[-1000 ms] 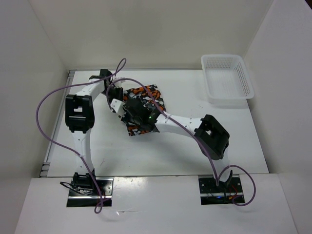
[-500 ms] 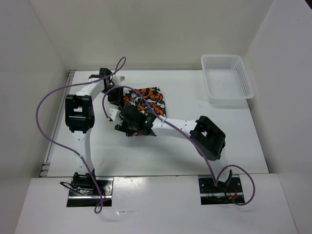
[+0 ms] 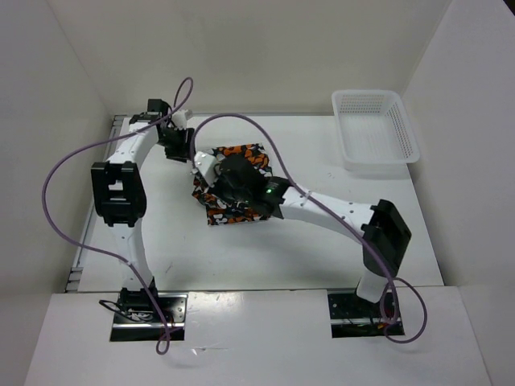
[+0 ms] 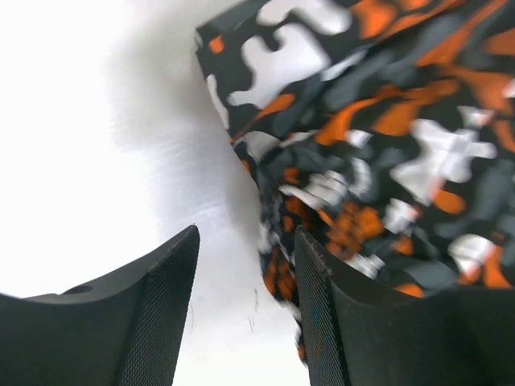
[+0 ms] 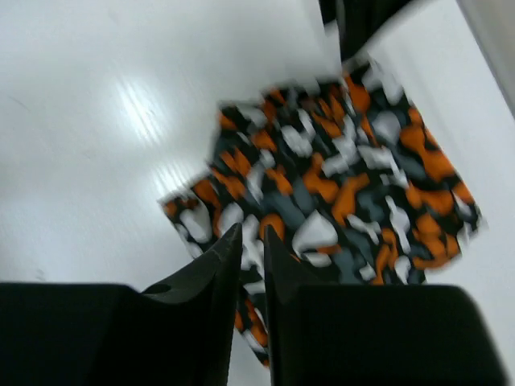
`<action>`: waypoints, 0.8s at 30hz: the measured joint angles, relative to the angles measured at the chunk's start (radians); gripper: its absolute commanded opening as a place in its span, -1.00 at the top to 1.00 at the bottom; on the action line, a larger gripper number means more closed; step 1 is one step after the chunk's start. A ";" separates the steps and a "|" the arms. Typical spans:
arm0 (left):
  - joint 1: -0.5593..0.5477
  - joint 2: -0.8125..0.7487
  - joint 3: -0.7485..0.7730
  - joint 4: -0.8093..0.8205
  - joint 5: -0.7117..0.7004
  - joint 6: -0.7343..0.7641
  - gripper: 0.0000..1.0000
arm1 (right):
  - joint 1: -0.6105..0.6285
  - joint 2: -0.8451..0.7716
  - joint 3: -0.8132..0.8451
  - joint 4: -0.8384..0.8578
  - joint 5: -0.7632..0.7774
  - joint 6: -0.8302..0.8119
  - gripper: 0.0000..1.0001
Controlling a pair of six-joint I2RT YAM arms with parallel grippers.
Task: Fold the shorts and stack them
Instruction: Fold the shorts
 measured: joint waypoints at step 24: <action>-0.137 0.097 -0.064 0.014 0.037 -0.010 0.39 | -0.260 0.076 -0.370 0.058 -0.072 0.175 0.73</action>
